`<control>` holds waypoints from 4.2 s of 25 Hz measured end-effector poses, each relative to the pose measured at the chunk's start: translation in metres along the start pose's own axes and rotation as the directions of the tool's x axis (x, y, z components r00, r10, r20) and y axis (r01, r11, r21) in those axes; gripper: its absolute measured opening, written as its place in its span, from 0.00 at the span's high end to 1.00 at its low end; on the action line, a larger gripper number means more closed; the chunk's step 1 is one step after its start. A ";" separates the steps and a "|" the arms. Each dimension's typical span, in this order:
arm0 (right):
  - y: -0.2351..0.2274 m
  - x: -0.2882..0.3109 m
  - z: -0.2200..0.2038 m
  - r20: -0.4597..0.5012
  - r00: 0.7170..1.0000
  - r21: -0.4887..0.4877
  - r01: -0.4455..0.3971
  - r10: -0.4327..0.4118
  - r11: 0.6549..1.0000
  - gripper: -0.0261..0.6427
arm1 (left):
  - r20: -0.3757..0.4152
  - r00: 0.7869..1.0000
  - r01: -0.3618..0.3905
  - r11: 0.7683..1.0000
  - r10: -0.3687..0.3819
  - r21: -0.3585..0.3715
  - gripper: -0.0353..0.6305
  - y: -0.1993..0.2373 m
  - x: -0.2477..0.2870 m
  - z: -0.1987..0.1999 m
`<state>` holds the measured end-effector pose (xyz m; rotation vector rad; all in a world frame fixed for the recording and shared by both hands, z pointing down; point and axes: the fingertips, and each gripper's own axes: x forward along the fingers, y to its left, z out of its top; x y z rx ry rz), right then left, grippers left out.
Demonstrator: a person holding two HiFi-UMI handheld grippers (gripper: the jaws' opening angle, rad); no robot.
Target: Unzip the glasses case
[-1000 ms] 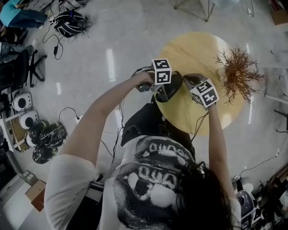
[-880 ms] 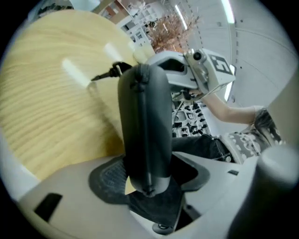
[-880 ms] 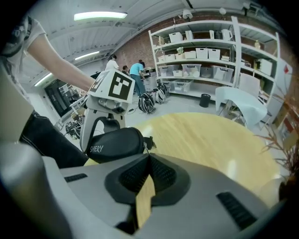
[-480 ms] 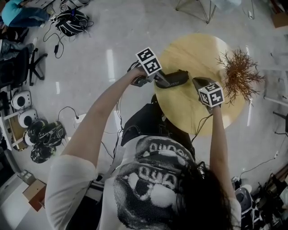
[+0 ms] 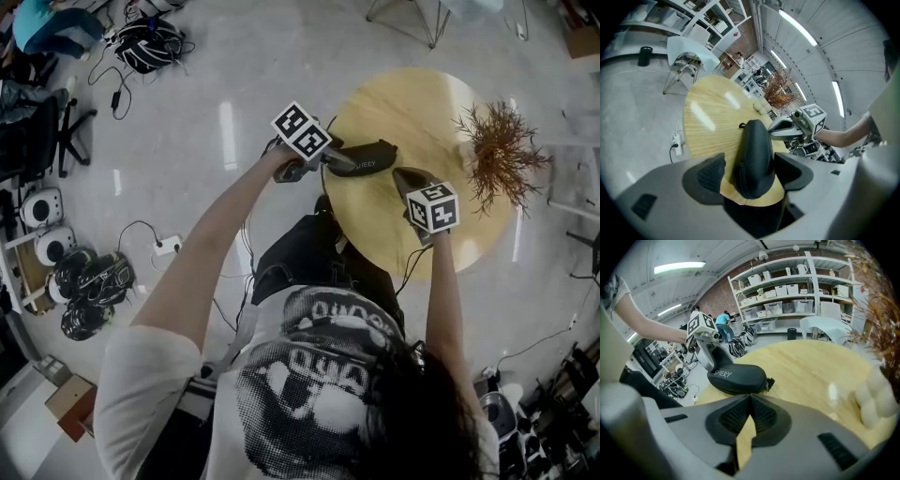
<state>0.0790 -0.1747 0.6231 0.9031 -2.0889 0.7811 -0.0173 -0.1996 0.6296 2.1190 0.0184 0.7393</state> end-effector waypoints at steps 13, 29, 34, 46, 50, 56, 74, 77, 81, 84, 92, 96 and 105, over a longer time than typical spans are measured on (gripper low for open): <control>0.041 -0.037 -0.011 0.135 0.991 0.013 -0.021 0.019 1.000 0.93 | 0.479 0.867 -0.133 0.990 0.137 -0.041 0.47 -0.038 -0.057 0.026; 0.139 -0.134 -0.079 0.305 0.944 -0.110 -0.099 0.129 0.989 0.89 | 0.670 0.680 -0.246 0.954 0.296 -0.172 0.54 -0.195 -0.027 -0.097; 0.161 -0.176 -0.114 0.353 0.924 -0.134 -0.105 0.147 0.985 0.88 | 0.716 0.629 -0.268 0.949 0.303 -0.166 0.54 -0.254 -0.001 -0.120; 0.198 -0.221 -0.166 0.431 0.888 -0.125 -0.118 0.161 0.985 0.88 | 0.701 0.625 -0.395 0.914 0.344 -0.096 0.62 -0.333 0.029 -0.158; 0.207 -0.230 -0.170 0.447 0.881 -0.112 -0.117 0.155 0.987 0.88 | 0.655 0.660 -0.450 0.892 0.368 -0.048 0.64 -0.342 0.034 -0.165; 0.221 -0.242 -0.169 0.469 0.872 -0.079 -0.115 0.139 0.990 0.88 | 0.629 0.681 -0.470 0.882 0.375 -0.017 0.67 -0.355 0.031 -0.165; 0.323 -0.221 -0.129 0.564 0.826 0.013 -0.031 0.018 0.999 0.97 | 0.700 0.652 -0.458 0.887 0.290 0.059 0.91 -0.374 -0.063 -0.220; 0.342 -0.218 -0.122 0.586 0.810 0.022 -0.005 -0.009 1.000 0.97 | 0.698 0.661 -0.457 0.886 0.277 0.081 0.92 -0.372 -0.078 -0.234; 0.359 -0.216 -0.117 0.581 0.813 0.018 0.041 -0.044 0.999 0.97 | 0.690 0.680 -0.443 0.889 0.248 0.117 0.92 -0.372 -0.088 -0.245; 0.367 -0.213 -0.117 0.578 0.813 0.016 0.064 -0.061 0.998 0.97 | 0.684 0.692 -0.440 0.886 0.230 0.148 0.92 -0.374 -0.092 -0.250; 0.383 -0.205 -0.110 0.568 0.820 -0.005 0.088 -0.069 0.996 0.97 | 0.672 0.711 -0.433 0.881 0.206 0.188 0.92 -0.371 -0.103 -0.255; 0.386 -0.203 -0.108 0.562 0.824 -0.017 0.105 -0.078 0.994 0.97 | 0.664 0.720 -0.431 0.879 0.200 0.203 0.92 -0.370 -0.104 -0.257; 0.387 -0.196 -0.102 0.553 0.829 -0.027 0.119 -0.085 0.992 0.97 | 0.659 0.725 -0.427 0.882 0.201 0.201 0.92 -0.360 -0.110 -0.256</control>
